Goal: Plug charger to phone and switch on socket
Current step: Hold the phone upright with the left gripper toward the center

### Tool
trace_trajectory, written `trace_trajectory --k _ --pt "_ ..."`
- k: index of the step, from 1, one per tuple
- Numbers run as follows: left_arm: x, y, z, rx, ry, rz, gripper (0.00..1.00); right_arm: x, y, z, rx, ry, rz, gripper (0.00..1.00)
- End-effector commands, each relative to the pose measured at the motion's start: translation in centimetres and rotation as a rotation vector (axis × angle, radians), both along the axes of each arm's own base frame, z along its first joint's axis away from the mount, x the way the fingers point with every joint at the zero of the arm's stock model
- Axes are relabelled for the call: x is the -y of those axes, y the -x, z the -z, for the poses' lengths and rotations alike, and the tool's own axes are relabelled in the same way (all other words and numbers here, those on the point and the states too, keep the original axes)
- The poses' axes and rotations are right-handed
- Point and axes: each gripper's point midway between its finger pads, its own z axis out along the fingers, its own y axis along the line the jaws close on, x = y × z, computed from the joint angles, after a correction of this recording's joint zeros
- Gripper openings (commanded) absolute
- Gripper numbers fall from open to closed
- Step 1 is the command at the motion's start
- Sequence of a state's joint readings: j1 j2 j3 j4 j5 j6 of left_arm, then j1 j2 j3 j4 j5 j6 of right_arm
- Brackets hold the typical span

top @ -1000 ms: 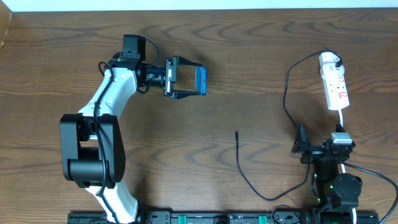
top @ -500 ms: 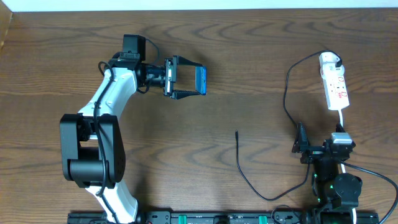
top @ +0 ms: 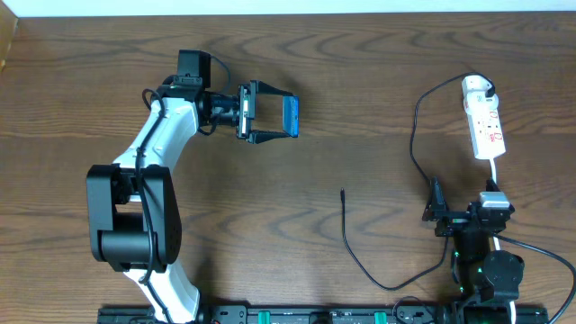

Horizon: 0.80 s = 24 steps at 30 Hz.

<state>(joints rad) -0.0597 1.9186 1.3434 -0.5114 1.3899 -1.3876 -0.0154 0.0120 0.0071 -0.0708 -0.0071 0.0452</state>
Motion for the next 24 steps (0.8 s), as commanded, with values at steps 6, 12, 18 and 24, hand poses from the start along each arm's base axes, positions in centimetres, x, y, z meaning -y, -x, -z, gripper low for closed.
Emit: trace_trajectory --k 6,12,18,24 --pt "0.0 0.1 -2.9 0.057 0.056 0.018 0.07 -0.2 0.0 0.1 -0.001 -0.009 -0.005 0.99" --pt "0.0 0.1 -2.9 0.057 0.056 0.018 0.07 -0.2 0.0 0.1 -0.001 -0.009 -0.005 0.99" --pt "-0.1 -0.1 -2.4 0.107 0.024 0.015 0.07 -0.2 0.0 0.1 -0.001 -0.009 -0.005 0.99" --pt "-0.5 -1.0 -0.7 0.234 -0.087 0.002 0.07 -0.2 0.0 0.1 -0.001 -0.009 -0.005 0.99"
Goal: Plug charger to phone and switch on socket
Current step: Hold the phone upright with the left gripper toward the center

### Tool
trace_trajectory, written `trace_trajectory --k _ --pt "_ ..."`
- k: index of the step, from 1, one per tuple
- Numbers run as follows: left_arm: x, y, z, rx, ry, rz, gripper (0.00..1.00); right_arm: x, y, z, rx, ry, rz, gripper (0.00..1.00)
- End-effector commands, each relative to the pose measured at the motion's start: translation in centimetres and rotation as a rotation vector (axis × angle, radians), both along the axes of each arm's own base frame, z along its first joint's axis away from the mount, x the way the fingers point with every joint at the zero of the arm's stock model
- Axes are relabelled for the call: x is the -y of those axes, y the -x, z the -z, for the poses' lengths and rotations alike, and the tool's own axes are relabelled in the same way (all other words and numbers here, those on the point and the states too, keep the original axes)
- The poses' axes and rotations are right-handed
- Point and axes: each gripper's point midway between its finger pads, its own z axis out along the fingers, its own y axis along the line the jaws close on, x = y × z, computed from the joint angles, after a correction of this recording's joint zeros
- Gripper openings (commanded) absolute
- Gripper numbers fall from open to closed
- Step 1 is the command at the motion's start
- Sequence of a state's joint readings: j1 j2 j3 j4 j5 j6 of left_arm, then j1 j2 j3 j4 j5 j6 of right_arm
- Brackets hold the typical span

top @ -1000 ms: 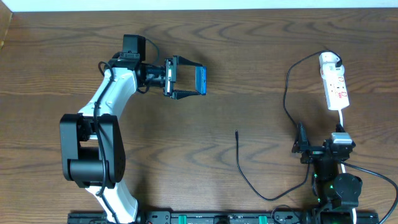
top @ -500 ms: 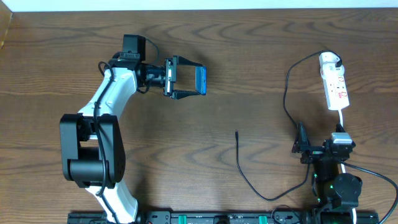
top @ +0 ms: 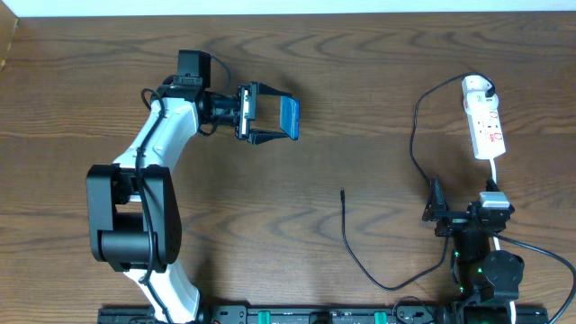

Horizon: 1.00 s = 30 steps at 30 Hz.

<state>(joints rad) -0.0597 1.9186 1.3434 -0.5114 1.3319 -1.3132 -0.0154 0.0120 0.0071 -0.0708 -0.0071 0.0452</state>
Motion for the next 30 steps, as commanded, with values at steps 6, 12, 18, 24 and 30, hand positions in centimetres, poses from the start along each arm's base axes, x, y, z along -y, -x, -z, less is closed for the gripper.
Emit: trace_trajectory --k 6,12,18,24,30 --pt "-0.3 -1.2 -1.7 0.330 -0.051 0.042 0.07 -0.2 0.0 0.1 -0.001 -0.009 -0.005 0.99" --pt "-0.3 -1.9 -2.1 0.463 -0.055 0.060 0.07 -0.2 0.0 0.1 -0.001 -0.009 -0.005 0.99" --pt "-0.3 -2.3 -2.4 0.546 -0.060 0.073 0.07 -0.2 0.0 0.1 -0.001 -0.009 -0.005 0.99" --pt "-0.3 -2.4 -2.5 0.581 -0.061 0.078 0.07 -0.2 0.0 0.1 -0.001 -0.009 -0.005 0.99" --pt "-0.3 -2.4 -2.5 0.581 -0.061 0.079 0.07 -0.2 0.0 0.1 -0.001 -0.009 -0.005 0.99"
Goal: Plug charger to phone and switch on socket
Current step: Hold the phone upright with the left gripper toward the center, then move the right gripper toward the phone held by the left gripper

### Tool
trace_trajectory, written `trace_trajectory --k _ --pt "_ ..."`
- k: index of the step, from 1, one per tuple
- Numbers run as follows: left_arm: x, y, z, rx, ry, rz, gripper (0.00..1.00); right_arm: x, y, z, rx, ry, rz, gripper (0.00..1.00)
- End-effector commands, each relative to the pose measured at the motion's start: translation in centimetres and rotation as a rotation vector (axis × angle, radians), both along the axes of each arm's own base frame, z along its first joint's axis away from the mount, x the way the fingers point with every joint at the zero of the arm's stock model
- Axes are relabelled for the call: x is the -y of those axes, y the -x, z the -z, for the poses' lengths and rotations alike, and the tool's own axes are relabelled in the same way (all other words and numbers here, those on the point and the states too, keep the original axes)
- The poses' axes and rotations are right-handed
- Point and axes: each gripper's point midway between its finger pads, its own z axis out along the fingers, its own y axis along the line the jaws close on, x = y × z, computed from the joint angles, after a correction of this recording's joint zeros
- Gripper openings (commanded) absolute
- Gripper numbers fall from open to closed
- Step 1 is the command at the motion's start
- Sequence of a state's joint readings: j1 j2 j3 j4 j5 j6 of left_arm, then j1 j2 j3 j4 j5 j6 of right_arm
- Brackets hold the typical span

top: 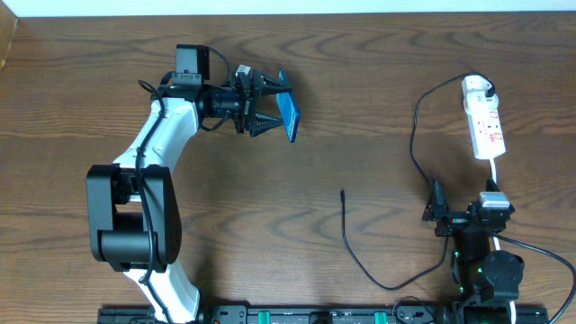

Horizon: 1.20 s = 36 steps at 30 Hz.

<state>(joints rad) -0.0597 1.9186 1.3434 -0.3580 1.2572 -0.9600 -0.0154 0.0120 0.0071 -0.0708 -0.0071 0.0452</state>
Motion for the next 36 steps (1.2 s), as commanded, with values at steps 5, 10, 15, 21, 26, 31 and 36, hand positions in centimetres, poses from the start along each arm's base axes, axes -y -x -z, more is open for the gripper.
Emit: trace_trajectory --k 5,10,15,21,26,31,36 --pt "0.0 -0.1 -2.6 0.086 0.027 0.021 0.07 0.2 0.0 -0.1 0.007 0.005 0.013 0.99" --pt "0.0 -0.1 -2.6 0.086 0.027 0.021 0.07 1.6 0.1 -3.9 0.159 0.010 0.097 0.99" --pt "0.0 -0.1 -2.6 0.086 0.027 0.021 0.07 1.7 2.1 -11.5 0.482 -0.030 0.103 0.99" --pt "0.0 -0.1 -2.6 0.086 0.027 0.021 0.07 3.1 4.6 -17.6 0.655 -0.067 0.178 0.99" --pt "0.0 -0.1 -2.6 0.086 0.027 0.021 0.07 2.9 2.4 -19.1 0.528 -0.003 0.178 0.99" --pt "0.0 -0.1 -2.6 0.086 0.027 0.021 0.07 1.5 -1.6 -20.4 0.392 0.020 0.093 0.99" --pt "0.0 -0.1 -2.6 0.086 0.027 0.021 0.07 -1.6 -7.1 -20.5 0.152 0.029 -0.094 0.99"
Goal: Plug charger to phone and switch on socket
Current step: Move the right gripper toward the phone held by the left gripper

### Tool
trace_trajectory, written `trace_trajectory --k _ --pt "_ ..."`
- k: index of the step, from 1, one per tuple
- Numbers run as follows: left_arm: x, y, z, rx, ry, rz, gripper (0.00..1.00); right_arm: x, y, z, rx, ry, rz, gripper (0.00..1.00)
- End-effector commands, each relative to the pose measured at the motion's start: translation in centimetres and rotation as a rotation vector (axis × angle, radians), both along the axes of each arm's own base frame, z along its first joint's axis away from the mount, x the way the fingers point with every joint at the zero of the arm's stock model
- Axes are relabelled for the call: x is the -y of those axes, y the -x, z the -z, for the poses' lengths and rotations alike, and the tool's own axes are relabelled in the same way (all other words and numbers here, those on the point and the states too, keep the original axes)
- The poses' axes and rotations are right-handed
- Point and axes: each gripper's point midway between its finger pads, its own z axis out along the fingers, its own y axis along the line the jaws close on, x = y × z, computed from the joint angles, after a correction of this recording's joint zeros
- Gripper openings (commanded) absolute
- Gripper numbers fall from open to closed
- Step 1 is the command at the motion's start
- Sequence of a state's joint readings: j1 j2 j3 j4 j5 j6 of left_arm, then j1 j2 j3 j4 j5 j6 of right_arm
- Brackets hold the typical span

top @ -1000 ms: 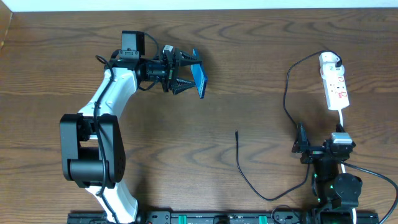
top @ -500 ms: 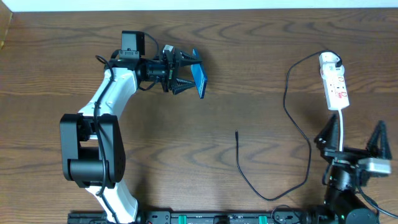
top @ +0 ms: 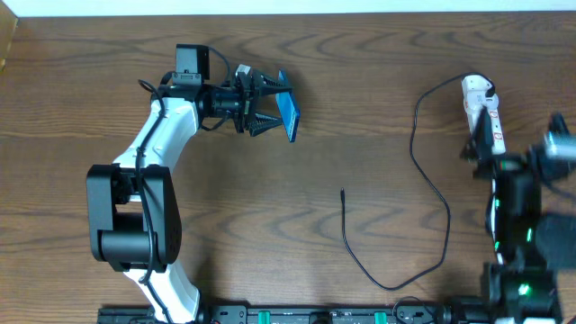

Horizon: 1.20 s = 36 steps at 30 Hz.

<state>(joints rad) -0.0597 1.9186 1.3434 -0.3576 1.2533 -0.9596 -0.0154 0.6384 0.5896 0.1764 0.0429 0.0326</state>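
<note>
A blue phone [top: 290, 117] is held off the table, turned on edge and tilted, with my left gripper [top: 277, 105] shut on it at the back left. The white socket strip [top: 478, 97] lies at the far right with the charger plugged into its far end. Its black cable [top: 416, 135] loops down the table and ends in a free connector tip [top: 343, 193] near the middle. My right arm [top: 513, 207] is blurred and reaches up over the near half of the strip. Its gripper [top: 472, 149] sits at the strip's left edge, and how its jaws stand cannot be made out.
The brown wooden table [top: 378, 72] runs back to a white wall edge. The left arm's base [top: 130, 225] stands at the front left. The cable's lower loop [top: 396, 286] lies close to the front rail.
My right arm was folded at the front right and now reaches up over the socket strip, covering its near half. The left gripper and the tilted phone have not moved.
At first my left gripper held the phone with its face up, level above the table. It then shifted slightly. By 1.2 s ago the wrist had rolled, putting the phone on edge. The right arm stayed folded until now, when it is over the strip.
</note>
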Motion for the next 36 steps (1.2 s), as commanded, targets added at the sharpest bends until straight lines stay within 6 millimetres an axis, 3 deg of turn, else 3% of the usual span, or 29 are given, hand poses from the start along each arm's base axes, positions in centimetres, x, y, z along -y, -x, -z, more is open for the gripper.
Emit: trace_trajectory --k 1,5,7,13,19,23,29,36 --pt "0.0 0.0 -2.7 0.085 0.030 0.022 0.08 -3.4 -2.9 -0.9 -0.115 0.026 -0.188 0.99" --pt "0.0 0.0 -2.7 0.085 0.030 0.023 0.07 -7.6 -6.3 0.5 -0.380 -0.035 -0.447 0.99" --pt "0.0 0.0 -2.7 0.084 0.030 0.022 0.07 -9.2 -7.0 0.8 -0.451 -0.103 -0.548 0.99" --pt "0.0 0.0 -2.7 0.084 0.030 0.022 0.07 -14.1 -7.9 0.4 -0.459 -0.171 -0.914 0.99" --pt "0.0 -0.1 -2.6 0.083 0.027 0.020 0.07 -14.8 -9.6 3.0 -0.563 -0.314 -0.920 0.99" --pt "-0.6 -1.0 -1.4 0.036 -0.045 -0.051 0.07 -16.3 -10.2 4.5 -0.610 -0.344 -0.945 0.99" --pt "-0.8 -1.3 -0.9 0.010 -0.068 -0.080 0.07 -19.8 -10.5 8.2 -0.717 -0.362 -1.002 0.99" --pt "-2.0 -2.6 0.9 -0.120 -0.158 -0.228 0.07 -24.1 -11.2 12.7 -0.835 -0.386 -0.979 0.96"
